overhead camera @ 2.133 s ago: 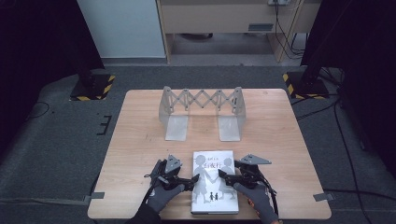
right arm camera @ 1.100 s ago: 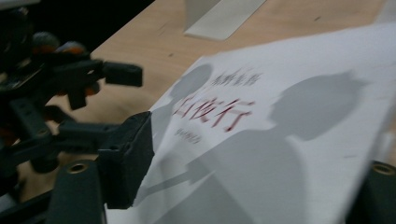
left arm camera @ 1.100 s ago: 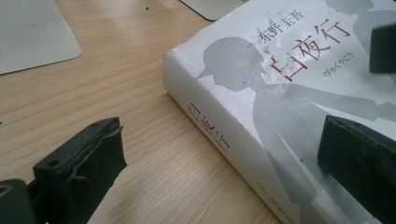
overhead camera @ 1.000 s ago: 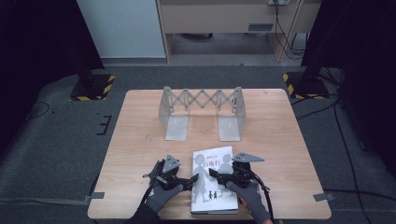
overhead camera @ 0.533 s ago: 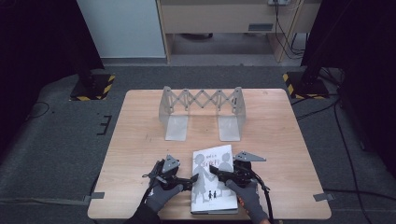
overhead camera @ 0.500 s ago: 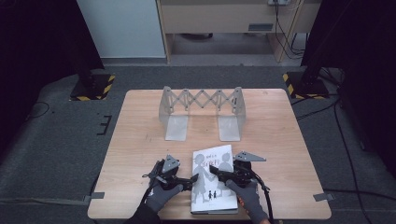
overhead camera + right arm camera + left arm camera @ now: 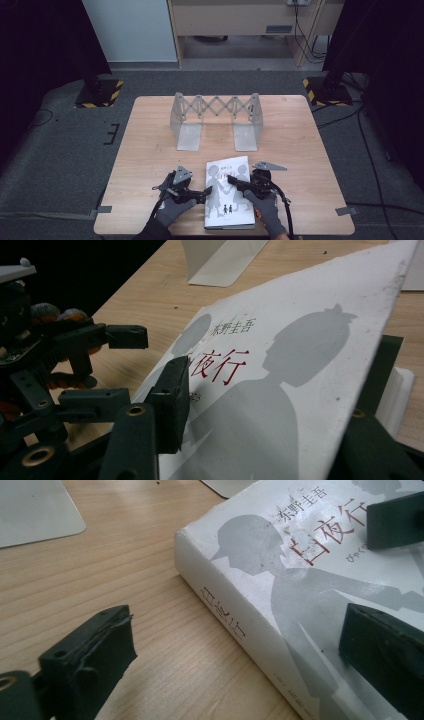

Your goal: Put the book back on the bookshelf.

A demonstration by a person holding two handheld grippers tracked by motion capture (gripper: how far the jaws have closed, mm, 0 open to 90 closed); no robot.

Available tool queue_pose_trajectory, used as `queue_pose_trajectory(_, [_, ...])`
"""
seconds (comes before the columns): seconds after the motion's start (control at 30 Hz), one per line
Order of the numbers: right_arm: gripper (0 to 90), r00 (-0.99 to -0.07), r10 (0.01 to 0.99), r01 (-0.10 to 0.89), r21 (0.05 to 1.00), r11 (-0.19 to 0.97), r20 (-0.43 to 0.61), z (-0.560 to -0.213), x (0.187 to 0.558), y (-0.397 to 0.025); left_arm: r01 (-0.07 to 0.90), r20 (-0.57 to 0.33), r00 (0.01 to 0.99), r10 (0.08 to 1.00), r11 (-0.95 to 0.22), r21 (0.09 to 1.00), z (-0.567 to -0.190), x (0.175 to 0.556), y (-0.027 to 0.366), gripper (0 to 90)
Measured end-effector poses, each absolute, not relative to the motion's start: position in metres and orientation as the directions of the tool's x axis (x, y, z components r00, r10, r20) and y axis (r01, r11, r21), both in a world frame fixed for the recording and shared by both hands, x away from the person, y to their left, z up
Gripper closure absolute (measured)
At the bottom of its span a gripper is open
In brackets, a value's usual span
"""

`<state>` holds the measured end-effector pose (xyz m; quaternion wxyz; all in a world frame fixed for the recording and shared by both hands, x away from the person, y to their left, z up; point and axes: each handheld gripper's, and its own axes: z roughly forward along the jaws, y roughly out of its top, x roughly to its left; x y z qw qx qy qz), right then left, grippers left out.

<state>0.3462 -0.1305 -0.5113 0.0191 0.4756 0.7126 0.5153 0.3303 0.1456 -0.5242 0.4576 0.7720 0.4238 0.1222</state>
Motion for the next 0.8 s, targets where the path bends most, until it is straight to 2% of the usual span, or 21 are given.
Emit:
queue_pose_trajectory(0.17, [57.5,-0.523,0.689,0.681,0.732,-0.016,0.501,-0.510,0.347,-0.132,0.553,-0.225,0.616,0.755,-0.211,0.806,-0.523,0.330,0.146,6.2])
queue_pose_trajectory(0.2, [58.5,-0.523,0.685,0.683,0.731,-0.019,0.507,-0.509,0.347,-0.133,0.555,-0.230,0.618,0.751,-0.210,0.805,-0.523,0.330,0.146,10.4])
queue_pose_trajectory(0.43, [62.3,-0.521,0.677,0.688,0.725,-0.027,0.520,-0.506,0.346,-0.133,0.558,-0.245,0.609,0.754,-0.188,0.808,-0.520,0.331,0.149,18.1])
queue_pose_trajectory(0.63, [65.9,-0.548,0.676,0.656,0.754,-0.017,0.492,-0.499,0.343,-0.133,0.575,-0.312,0.616,0.723,-0.142,0.805,-0.519,0.331,0.149,17.3])
queue_pose_trajectory(0.8, [70.0,-0.592,0.658,0.607,0.795,-0.017,0.465,-0.489,0.337,-0.135,0.569,-0.340,0.651,0.679,-0.139,0.811,-0.521,0.330,0.144,10.8])
